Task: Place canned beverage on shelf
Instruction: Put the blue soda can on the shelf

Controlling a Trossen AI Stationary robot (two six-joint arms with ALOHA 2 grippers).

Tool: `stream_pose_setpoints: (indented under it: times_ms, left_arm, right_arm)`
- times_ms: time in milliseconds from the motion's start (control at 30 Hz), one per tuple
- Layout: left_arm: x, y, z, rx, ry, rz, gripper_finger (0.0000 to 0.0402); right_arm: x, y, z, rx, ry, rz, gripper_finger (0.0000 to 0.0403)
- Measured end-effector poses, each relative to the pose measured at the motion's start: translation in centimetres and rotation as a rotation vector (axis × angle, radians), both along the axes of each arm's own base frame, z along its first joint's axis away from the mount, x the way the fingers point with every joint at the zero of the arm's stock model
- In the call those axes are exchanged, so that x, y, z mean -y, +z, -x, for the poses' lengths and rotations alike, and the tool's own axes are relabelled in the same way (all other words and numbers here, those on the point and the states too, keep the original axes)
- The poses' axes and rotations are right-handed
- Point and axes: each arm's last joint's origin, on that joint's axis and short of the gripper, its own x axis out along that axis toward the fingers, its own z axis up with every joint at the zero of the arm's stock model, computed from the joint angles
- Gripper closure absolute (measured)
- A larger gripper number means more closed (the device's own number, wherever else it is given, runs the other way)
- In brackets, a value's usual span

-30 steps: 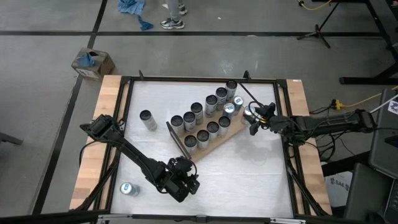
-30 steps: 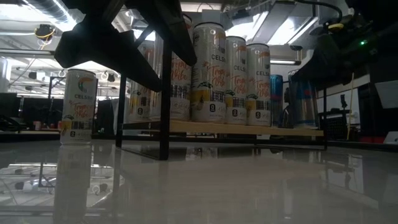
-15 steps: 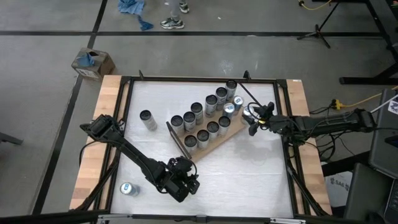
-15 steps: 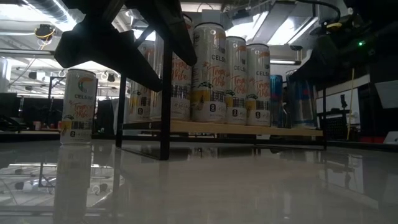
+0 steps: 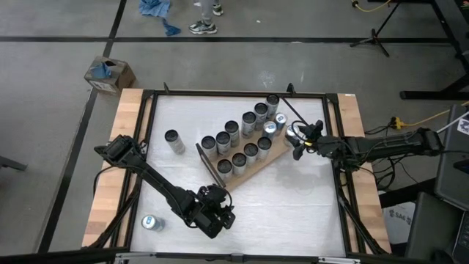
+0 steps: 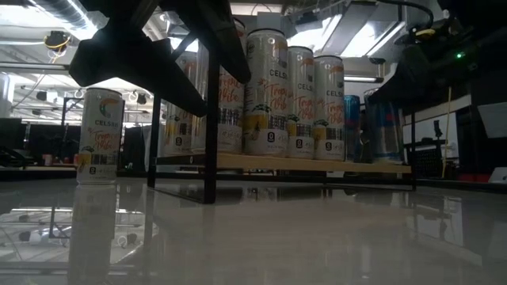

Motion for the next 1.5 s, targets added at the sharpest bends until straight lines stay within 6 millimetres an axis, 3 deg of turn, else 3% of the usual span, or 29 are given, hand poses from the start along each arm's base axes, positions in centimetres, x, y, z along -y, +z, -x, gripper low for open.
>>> stream_pose_setpoints:
  times_ms: [400,767,1500]
  left_arm:
    - [0.0,0.0,0.0,0.000,0.000,0.000,0.0179]
    - [0.0,0.0,0.0,0.000,0.000,0.000,0.0179]
    - [0.0,0.0,0.0,0.003,-0.002,0.001,0.0179]
  right_arm:
    - [0.1,0.0,0.0,-0.002,-0.019,0.010,0.0144]
    - [0.1,0.0,0.0,-0.003,-0.019,0.011,0.0072]
    - [0.1,1.2,0.3,0.081,-0.019,0.046,0.0079]
